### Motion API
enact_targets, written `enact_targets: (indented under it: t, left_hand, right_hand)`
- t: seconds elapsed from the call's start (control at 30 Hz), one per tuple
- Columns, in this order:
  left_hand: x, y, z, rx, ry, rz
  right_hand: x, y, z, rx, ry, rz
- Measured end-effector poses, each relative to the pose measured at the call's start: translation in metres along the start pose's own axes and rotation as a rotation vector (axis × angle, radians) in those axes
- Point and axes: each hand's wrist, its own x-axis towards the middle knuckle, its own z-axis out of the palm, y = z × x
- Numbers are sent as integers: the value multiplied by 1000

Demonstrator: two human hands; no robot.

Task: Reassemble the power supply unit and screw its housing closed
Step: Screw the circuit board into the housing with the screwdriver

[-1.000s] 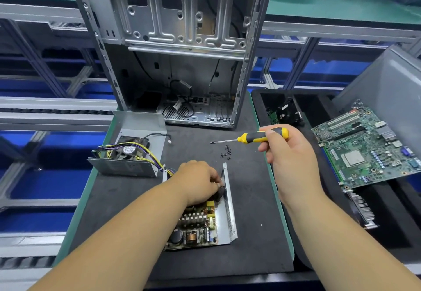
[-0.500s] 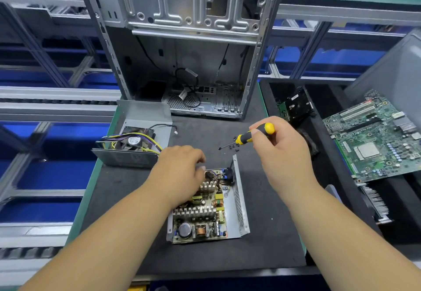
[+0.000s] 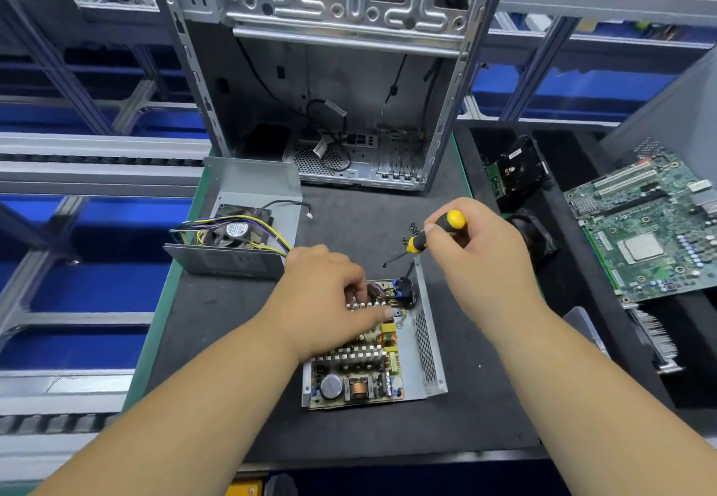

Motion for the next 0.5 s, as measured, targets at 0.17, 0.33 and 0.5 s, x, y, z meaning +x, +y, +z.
enact_targets:
  t: [0.17,0.33,0.5]
  left_hand:
    - [3,-4,0,50,-44,45]
    - [5,-7,5,18,10,33]
    - [7,-7,6,-17,9,18]
  right_hand:
    - [2,1,-1,-40,-27,6]
    - [3,2,-1,-61,-55,9]
    - [2,4,-1,-79,-72,11]
